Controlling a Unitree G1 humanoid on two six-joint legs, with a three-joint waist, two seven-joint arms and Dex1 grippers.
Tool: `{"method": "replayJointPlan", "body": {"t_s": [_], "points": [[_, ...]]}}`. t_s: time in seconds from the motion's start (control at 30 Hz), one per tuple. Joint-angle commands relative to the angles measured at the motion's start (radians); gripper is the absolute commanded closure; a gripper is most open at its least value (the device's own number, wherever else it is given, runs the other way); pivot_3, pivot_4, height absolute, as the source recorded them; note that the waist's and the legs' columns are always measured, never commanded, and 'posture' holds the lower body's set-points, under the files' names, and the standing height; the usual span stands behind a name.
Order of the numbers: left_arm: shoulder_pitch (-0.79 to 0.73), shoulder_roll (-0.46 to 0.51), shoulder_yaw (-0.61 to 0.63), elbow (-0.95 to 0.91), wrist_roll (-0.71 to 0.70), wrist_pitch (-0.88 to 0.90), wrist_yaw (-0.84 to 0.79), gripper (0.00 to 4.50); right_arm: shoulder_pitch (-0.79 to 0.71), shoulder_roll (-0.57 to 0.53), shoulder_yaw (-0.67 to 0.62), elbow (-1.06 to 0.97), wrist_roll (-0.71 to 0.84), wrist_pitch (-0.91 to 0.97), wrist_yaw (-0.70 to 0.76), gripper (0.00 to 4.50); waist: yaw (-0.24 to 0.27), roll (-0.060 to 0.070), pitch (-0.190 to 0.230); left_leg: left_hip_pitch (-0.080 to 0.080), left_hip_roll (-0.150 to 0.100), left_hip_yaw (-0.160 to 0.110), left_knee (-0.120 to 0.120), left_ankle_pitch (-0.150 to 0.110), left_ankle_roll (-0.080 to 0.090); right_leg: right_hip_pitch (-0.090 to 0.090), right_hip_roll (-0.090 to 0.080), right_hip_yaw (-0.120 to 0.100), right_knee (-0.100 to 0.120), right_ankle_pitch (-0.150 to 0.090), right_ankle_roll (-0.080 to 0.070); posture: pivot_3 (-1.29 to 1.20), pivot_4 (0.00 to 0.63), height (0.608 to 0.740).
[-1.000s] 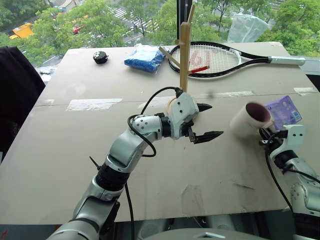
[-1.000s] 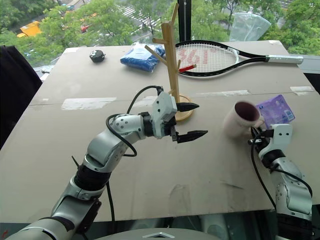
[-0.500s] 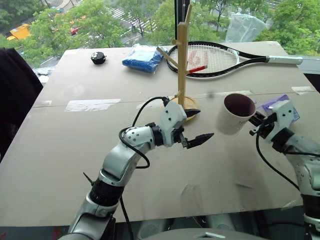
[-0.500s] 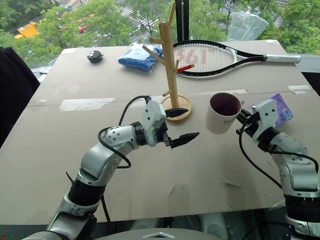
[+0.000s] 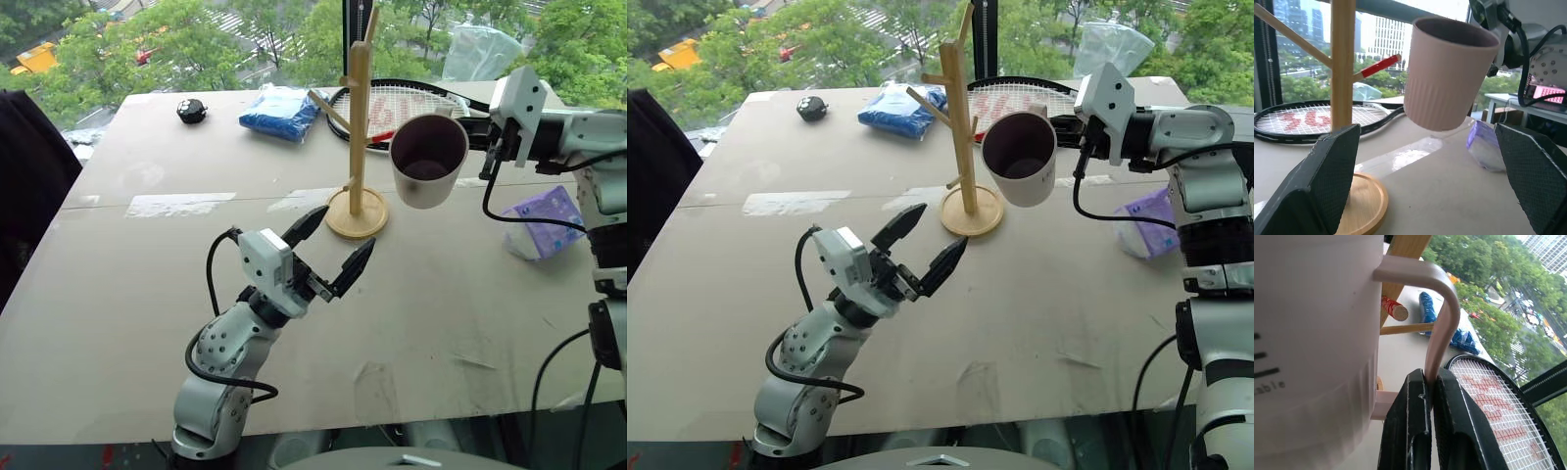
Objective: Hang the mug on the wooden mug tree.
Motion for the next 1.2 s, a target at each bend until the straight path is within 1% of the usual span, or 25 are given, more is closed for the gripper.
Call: {"method": "replayJointPlan", "body": {"t_s": [0.03, 0.1, 0.13, 0.3, 0.57, 0.73, 0.77, 0.8, 0.9, 0.93, 1.07, 1.2], "points": [[0.018, -0.007, 0.005, -0.043, -0.009, -0.054, 0.012, 0.0, -0.116, 0.024, 0.014, 0.159, -0.051, -0.135, 0.069, 4.46, 0.003, 0.0, 0.0, -0.001, 0.0, 0.0, 0.0, 0.0, 0.0, 0.0, 0.0, 0.0, -0.001, 0.0, 0.0, 0.0, 0.15, 0.74], [0.028, -0.011, 0.004, -0.041, -0.002, -0.078, 0.019, 0.0, -0.179, 0.046, 0.023, 0.265, -0.08, -0.196, 0.088, 4.46, 0.002, 0.0, 0.0, -0.004, 0.0, 0.002, 0.0, 0.0, 0.0, -0.004, 0.0, 0.001, -0.001, 0.001, -0.001, 0.0, 0.15, 0.74], [0.032, -0.014, 0.005, -0.04, 0.001, -0.09, 0.022, 0.0, -0.208, 0.056, 0.024, 0.314, -0.091, -0.223, 0.092, 4.46, 0.002, 0.0, 0.0, -0.01, 0.0, 0.002, 0.001, 0.0, 0.0, -0.01, 0.0, 0.001, 0.0, 0.001, -0.001, 0.0, 0.15, 0.74], [0.055, -0.013, 0.007, -0.03, -0.001, -0.132, 0.028, 0.0, -0.294, 0.101, 0.019, 0.458, -0.117, -0.3, 0.119, 4.46, 0.003, 0.0, 0.0, -0.013, 0.0, 0.002, 0.0, 0.0, 0.0, -0.014, 0.0, 0.001, 0.0, 0.002, -0.001, 0.0, 0.15, 0.74], [0.065, -0.01, 0.005, -0.004, -0.004, -0.179, 0.023, 0.0, -0.356, 0.155, 0.011, 0.543, -0.142, -0.35, 0.127, 4.46, 0.004, 0.0, 0.0, -0.014, 0.0, 0.002, 0.0, 0.0, 0.0, -0.015, 0.0, 0.002, 0.001, 0.002, -0.002, 0.0, 0.15, 0.74], [0.057, 0.011, -0.002, 0.014, 0.0, -0.192, -0.001, 0.0, -0.376, 0.176, 0.012, 0.564, -0.152, -0.355, 0.125, 4.46, 0.003, 0.001, 0.0, -0.014, 0.0, 0.002, 0.0, 0.0, 0.0, -0.016, 0.001, 0.002, 0.003, 0.002, -0.002, 0.0, 0.15, 0.74], [0.056, 0.014, -0.002, 0.017, 0.001, -0.194, -0.003, 0.0, -0.378, 0.177, 0.013, 0.567, -0.156, -0.355, 0.122, 3.92, 0.003, 0.001, 0.0, -0.014, 0.0, 0.002, 0.0, 0.0, 0.0, -0.016, 0.001, 0.002, 0.003, 0.002, -0.002, 0.0, 0.15, 0.74], [0.056, 0.017, -0.001, 0.021, 0.001, -0.197, -0.005, 0.0, -0.38, 0.176, 0.016, 0.568, -0.161, -0.353, 0.124, 3.64, 0.003, 0.001, 0.0, -0.014, 0.0, 0.002, 0.001, 0.0, 0.0, -0.017, 0.001, 0.002, 0.004, 0.002, -0.002, 0.0, 0.15, 0.74], [0.054, 0.022, 0.002, 0.027, -0.003, -0.203, -0.007, 0.0, -0.38, 0.176, 0.009, 0.572, -0.167, -0.355, 0.105, 2.36, 0.003, 0.001, 0.0, -0.014, 0.0, 0.003, 0.001, 0.0, 0.0, -0.017, 0.001, 0.003, 0.005, 0.002, -0.002, 0.0, 0.15, 0.74], [0.055, 0.023, 0.002, 0.027, -0.003, -0.204, -0.008, 0.0, -0.381, 0.177, 0.004, 0.573, -0.167, -0.355, 0.095, 1.81, 0.003, 0.001, 0.0, -0.014, 0.0, 0.003, 0.001, 0.0, 0.0, -0.017, 0.001, 0.003, 0.005, 0.002, -0.002, 0.0, 0.15, 0.74], [0.068, 0.033, 0.0, 0.026, -0.006, -0.199, -0.012, 0.0, -0.376, 0.159, -0.021, 0.577, -0.166, -0.346, 0.06, 0.04, 0.003, 0.001, 0.0, -0.014, 0.0, 0.003, 0.001, 0.0, 0.0, -0.017, 0.001, 0.003, 0.005, 0.002, -0.002, 0.0, 0.15, 0.74], [0.096, 0.062, 0.02, 0.025, 0.002, -0.164, 0.001, 0.0, -0.304, 0.117, -0.079, 0.531, -0.109, -0.261, 0.089, 0.04, 0.007, 0.001, 0.0, -0.014, 0.0, 0.003, 0.001, 0.0, 0.0, -0.017, 0.001, 0.003, 0.006, 0.002, -0.002, 0.0, 0.15, 0.74]]}}
